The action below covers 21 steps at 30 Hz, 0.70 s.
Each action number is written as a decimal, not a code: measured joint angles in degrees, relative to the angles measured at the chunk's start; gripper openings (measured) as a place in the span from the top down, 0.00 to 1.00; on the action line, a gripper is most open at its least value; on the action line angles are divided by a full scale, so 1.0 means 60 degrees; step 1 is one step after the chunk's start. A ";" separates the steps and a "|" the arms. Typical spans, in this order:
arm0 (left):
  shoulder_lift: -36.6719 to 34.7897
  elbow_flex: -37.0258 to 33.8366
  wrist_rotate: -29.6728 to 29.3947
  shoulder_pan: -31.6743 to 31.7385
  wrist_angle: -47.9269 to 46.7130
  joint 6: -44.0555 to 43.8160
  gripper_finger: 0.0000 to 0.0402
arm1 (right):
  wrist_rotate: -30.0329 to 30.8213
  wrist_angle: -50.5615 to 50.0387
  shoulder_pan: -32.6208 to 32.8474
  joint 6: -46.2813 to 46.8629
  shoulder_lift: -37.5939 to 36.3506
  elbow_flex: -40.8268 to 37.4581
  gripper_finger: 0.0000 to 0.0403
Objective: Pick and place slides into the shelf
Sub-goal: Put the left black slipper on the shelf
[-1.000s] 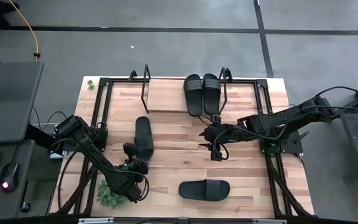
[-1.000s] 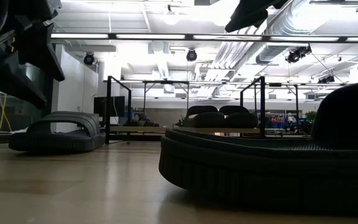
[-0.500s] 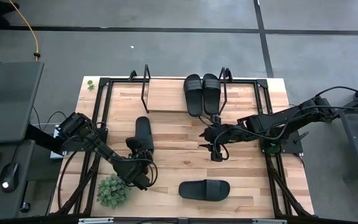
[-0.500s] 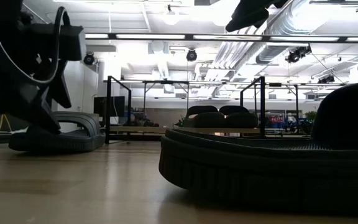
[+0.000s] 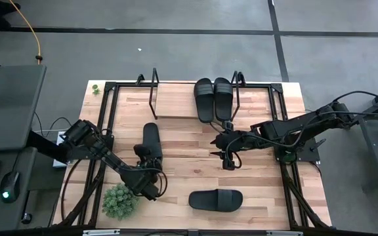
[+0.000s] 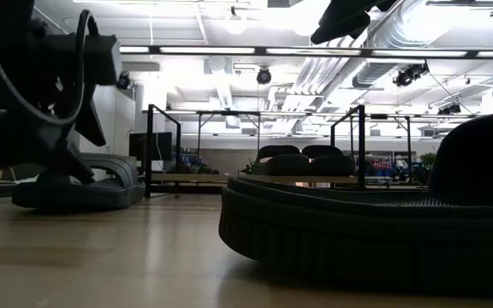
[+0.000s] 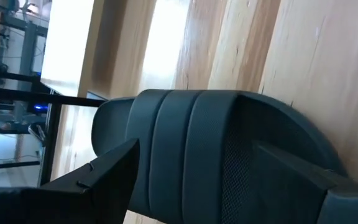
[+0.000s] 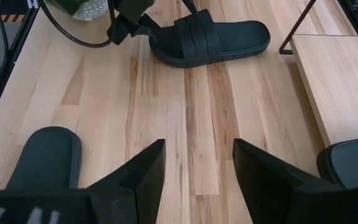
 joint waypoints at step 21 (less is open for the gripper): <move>0.1071 0.0218 -0.0198 0.0299 -0.0800 -0.0431 0.28 | 0.0000 -0.0004 0.0000 -0.0033 -0.0004 0.0000 0.56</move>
